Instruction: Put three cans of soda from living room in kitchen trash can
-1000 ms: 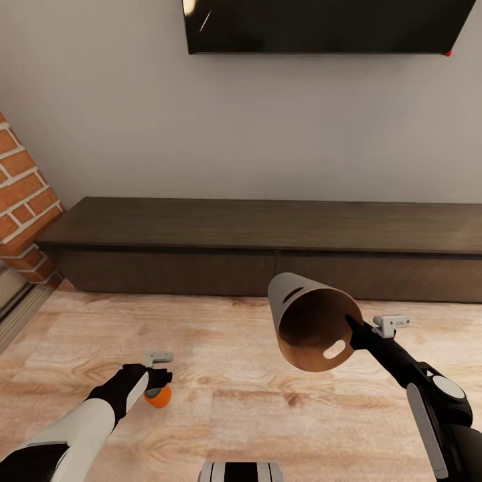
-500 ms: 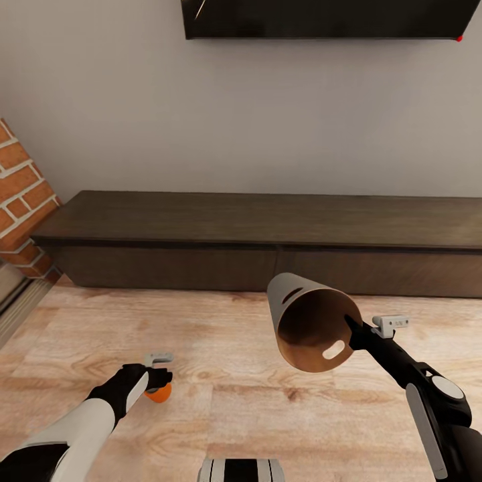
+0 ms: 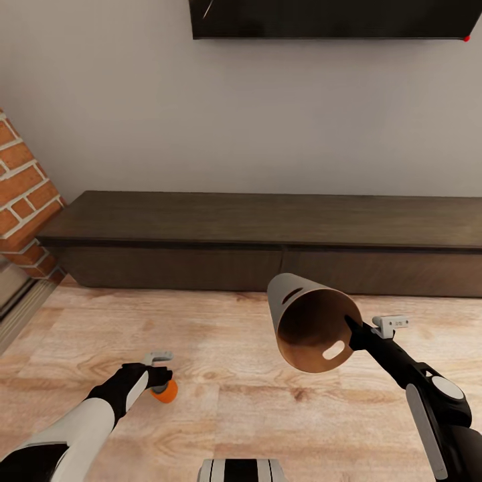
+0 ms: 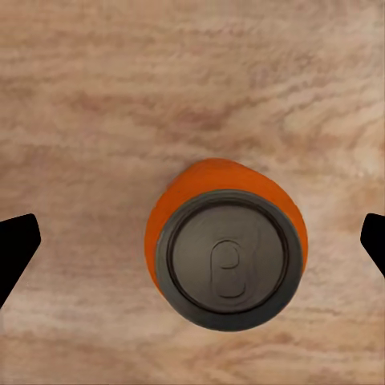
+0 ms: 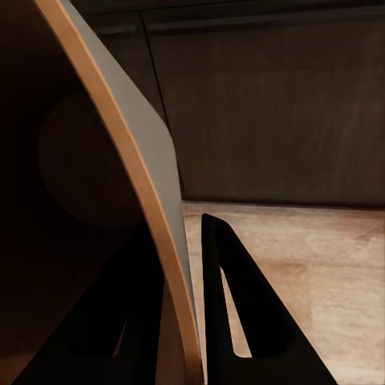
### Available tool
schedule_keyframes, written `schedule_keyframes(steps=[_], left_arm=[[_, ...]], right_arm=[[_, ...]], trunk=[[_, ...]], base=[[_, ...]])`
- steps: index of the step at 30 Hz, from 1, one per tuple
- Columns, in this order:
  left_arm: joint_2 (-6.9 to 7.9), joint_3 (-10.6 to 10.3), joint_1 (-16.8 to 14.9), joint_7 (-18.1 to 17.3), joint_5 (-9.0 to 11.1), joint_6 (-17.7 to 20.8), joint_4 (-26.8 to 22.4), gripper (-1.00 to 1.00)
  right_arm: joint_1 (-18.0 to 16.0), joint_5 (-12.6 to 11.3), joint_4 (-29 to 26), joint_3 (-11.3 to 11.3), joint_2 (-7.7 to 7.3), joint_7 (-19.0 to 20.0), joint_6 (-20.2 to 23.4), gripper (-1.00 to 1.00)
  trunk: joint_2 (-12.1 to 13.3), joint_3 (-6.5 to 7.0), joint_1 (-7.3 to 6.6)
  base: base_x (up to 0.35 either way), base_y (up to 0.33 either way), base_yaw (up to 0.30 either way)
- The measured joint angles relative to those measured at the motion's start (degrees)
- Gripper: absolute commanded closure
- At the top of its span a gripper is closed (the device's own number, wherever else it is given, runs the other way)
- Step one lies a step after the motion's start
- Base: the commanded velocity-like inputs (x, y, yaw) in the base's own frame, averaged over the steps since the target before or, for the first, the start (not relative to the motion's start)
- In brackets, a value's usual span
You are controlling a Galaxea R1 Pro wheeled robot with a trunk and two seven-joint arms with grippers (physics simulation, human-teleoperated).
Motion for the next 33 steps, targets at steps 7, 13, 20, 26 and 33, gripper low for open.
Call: schedule_keyframes(steps=[7,13,20,26,33], left_arm=[[-0.01,0.0,-0.01,0.0,-0.12,-0.06,0.07,-1.0],[0.0,0.0,0.0,0.0,0.0,-0.26,-0.27,-1.0],[0.0,-0.01,-0.02,0.0,-0.09,-0.25,-0.09,-1.0],[-0.02,-0.04,-0.01,-0.04,-0.09,-0.23,0.0,-1.0],[-0.01,0.0,-0.01,-0.07,-0.06,-0.23,-0.06,-1.0]], right_arm=[[0.0,-0.05,0.0,0.08,0.04,0.03,-0.06,1.0],[0.01,0.01,0.0,0.09,0.03,0.0,-0.09,1.0],[0.04,0.04,0.01,0.1,0.02,0.0,-0.06,1.0],[0.01,0.05,0.01,0.1,0.03,0.02,-0.07,1.0],[0.06,-0.05,0.0,0.76,0.02,0.02,-0.04,1.0]], trunk=[[0.0,0.0,0.0],[0.0,0.0,0.0],[-0.06,-1.1,0.13],[-0.14,-2.43,0.29],[-0.19,-3.1,0.36]], base=[[0.061,-0.03,0.0],[0.032,-0.017,0.0],[0.002,-0.001,0.0],[0.0,0.0,0.0],[0.0,0.0,0.0]])
